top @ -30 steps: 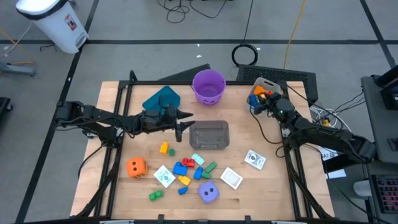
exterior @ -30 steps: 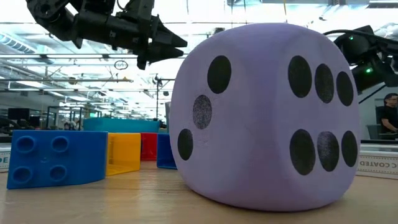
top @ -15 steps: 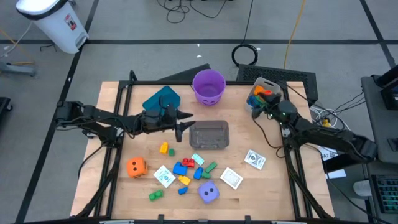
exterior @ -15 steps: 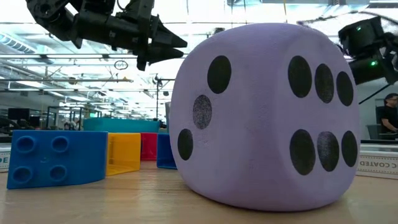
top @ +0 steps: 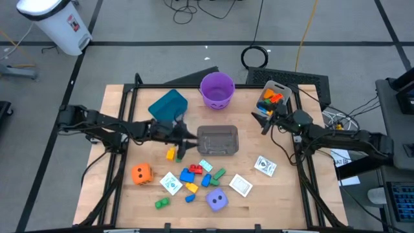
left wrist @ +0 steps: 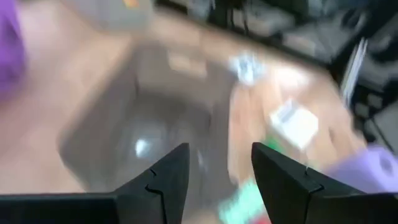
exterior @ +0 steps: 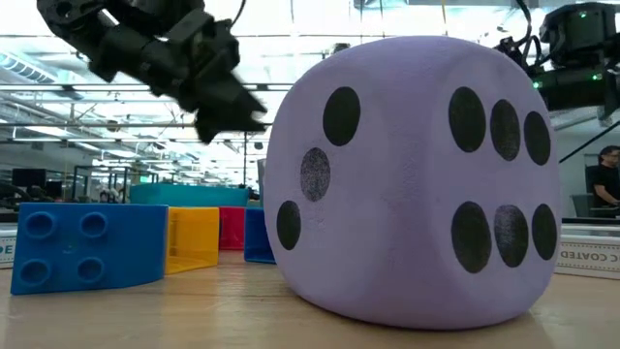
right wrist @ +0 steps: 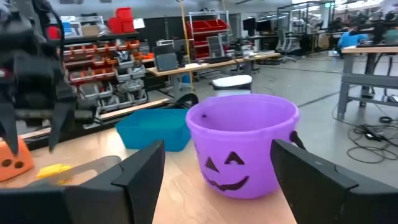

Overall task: Pick & Place Toys
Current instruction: Put the left yellow game piece into the white bin

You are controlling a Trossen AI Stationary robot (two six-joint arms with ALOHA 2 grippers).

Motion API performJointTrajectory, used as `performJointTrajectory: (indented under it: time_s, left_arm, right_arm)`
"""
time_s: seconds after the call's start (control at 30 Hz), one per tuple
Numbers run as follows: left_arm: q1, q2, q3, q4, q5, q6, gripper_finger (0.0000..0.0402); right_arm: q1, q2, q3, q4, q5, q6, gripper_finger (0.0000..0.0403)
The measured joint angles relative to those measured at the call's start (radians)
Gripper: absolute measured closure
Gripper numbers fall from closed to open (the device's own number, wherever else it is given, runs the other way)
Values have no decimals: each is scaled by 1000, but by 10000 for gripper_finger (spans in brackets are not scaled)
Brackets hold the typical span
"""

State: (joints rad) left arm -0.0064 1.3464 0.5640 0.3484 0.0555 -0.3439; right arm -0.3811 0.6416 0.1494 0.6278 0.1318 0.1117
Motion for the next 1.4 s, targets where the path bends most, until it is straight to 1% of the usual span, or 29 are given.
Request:
performJointTrajectory:
  time_s: [0.1,0.23,0.3,0.4,0.5,0.57,0.7,0.83,0.9,1.0,1.1,1.27,1.4]
  left_arm:
    - [-47,0,13,-184,-22,-72,220]
    - [-105,0,95,-519,-74,-166,220]
    - [-134,0,147,-680,-120,-230,220]
    - [-176,0,221,-874,-205,-343,220]
    - [-209,-1,266,-1001,-277,-497,220]
    - [-221,-1,266,-1038,-283,-608,220]
    - [-226,-1,245,-1069,-248,-792,220]
    - [-223,-1,220,-1098,-239,-892,220]
    - [-223,0,208,-1104,-239,-894,220]
    - [-223,0,198,-1095,-239,-850,219]
    - [-223,0,187,-1070,-238,-849,210]
    - [-223,0,162,-995,-238,-844,163]
    - [-223,6,150,-987,-238,-845,123]
  right_arm:
    - [11,0,22,-47,1,0,137]
    - [11,0,28,-63,3,0,137]
    - [11,0,28,-72,21,3,138]
    - [10,0,29,-85,29,10,138]
    - [10,0,29,-85,28,11,138]
    - [10,0,29,-86,29,11,138]
    - [10,0,29,-89,28,11,138]
    - [10,0,29,-90,28,11,138]
    - [10,0,29,-90,28,11,138]
    - [10,0,29,-90,28,25,138]
    - [10,0,29,-90,28,33,138]
    - [10,0,29,-90,28,33,138]
    - [10,0,29,-90,28,33,138]
